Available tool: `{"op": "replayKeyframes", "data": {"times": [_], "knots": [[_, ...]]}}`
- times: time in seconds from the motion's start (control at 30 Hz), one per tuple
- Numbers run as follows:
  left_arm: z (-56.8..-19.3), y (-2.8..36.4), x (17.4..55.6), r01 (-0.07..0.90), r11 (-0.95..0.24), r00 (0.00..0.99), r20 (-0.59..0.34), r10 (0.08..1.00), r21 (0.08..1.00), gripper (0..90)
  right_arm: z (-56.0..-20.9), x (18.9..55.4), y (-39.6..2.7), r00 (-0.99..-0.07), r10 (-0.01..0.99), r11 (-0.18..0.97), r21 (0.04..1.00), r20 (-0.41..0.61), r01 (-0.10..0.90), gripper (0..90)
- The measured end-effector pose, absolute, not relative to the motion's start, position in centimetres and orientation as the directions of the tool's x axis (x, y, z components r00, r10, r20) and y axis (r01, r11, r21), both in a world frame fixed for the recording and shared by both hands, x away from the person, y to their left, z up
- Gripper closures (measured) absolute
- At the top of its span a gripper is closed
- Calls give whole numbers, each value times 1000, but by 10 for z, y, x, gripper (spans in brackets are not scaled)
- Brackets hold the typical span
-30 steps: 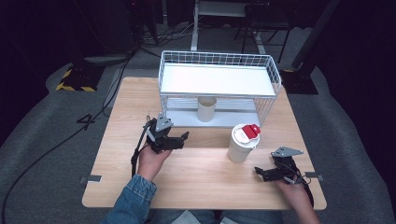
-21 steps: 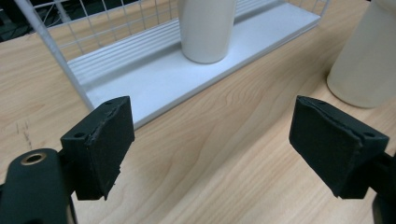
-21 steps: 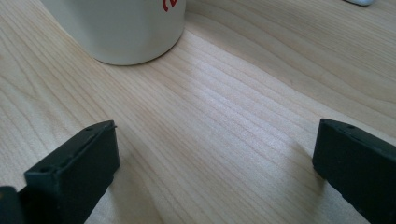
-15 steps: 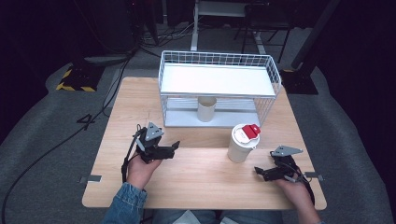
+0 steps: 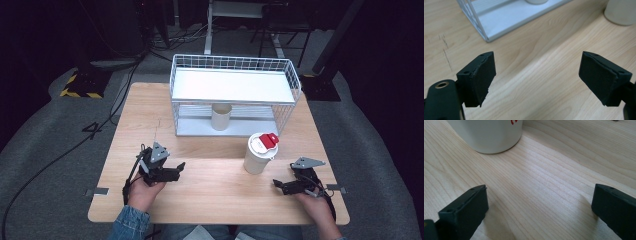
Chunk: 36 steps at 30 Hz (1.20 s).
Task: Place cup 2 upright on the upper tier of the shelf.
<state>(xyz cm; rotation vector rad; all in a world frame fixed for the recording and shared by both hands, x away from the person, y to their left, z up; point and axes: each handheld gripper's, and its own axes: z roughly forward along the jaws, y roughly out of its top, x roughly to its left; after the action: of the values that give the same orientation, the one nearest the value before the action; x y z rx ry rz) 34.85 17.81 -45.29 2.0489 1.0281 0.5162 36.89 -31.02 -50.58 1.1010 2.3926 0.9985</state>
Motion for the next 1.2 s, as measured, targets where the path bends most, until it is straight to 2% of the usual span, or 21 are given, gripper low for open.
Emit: {"op": "replayKeyframes", "data": {"times": [0.23,0.7,1.07,1.2], "knots": [[-465,188,344,525,-373,570,10,822,765,148,-504,368,-311,-647,762,457,714,-8,530,59],[-490,209,338,588,-396,529,35,848,705,149,-488,368,-305,-685,728,485,724,-23,491,59],[-502,225,343,661,-323,450,-14,893,677,149,-477,362,-299,-704,709,502,728,-38,467,54],[-504,228,343,659,-305,435,-17,900,687,145,-474,360,-296,-711,702,499,736,-33,458,54]]}}
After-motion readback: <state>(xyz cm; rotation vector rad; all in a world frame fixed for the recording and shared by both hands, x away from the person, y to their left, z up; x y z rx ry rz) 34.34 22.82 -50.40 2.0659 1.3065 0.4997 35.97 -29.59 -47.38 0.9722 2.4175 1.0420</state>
